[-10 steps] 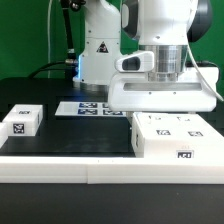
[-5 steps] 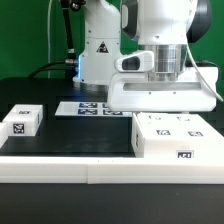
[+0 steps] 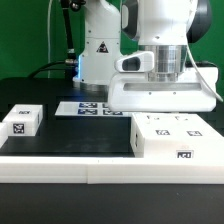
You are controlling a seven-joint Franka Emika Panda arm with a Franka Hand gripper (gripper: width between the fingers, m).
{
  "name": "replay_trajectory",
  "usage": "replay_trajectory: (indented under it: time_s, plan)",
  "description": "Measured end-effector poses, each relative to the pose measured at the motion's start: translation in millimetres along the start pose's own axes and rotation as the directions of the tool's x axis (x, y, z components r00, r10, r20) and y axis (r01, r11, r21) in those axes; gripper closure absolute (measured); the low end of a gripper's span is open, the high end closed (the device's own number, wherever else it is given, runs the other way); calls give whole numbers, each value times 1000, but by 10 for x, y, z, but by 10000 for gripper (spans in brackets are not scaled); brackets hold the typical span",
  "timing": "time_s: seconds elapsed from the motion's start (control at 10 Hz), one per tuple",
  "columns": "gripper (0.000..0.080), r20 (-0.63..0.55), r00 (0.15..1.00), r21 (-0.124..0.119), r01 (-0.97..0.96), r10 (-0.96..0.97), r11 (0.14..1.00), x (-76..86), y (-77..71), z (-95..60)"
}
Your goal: Assemble cabinet
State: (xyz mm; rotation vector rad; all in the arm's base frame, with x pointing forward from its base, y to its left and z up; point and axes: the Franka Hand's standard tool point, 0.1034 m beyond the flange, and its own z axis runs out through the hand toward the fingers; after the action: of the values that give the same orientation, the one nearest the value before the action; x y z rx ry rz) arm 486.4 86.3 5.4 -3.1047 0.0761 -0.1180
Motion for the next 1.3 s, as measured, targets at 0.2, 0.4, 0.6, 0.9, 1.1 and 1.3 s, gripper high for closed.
replay_trajectory:
  time_s: [0.2, 0.4, 0.6, 0.9, 1.1, 1.3]
  plan:
    - [621, 0, 1000, 0, 5, -5, 1000, 0, 0, 0]
    - [621, 0, 1000, 0, 8, -8, 1000, -1, 0, 0]
    - [621, 10, 1000, -1, 13, -13, 1000, -2, -5, -87]
    - [621, 35, 999, -1, 16, -16, 1000, -2, -24, -384]
    - [621, 62, 998, -2, 18, -18, 1000, 25, -44, -640]
    - [622, 57, 998, -1, 19, -19, 1000, 65, -56, -758]
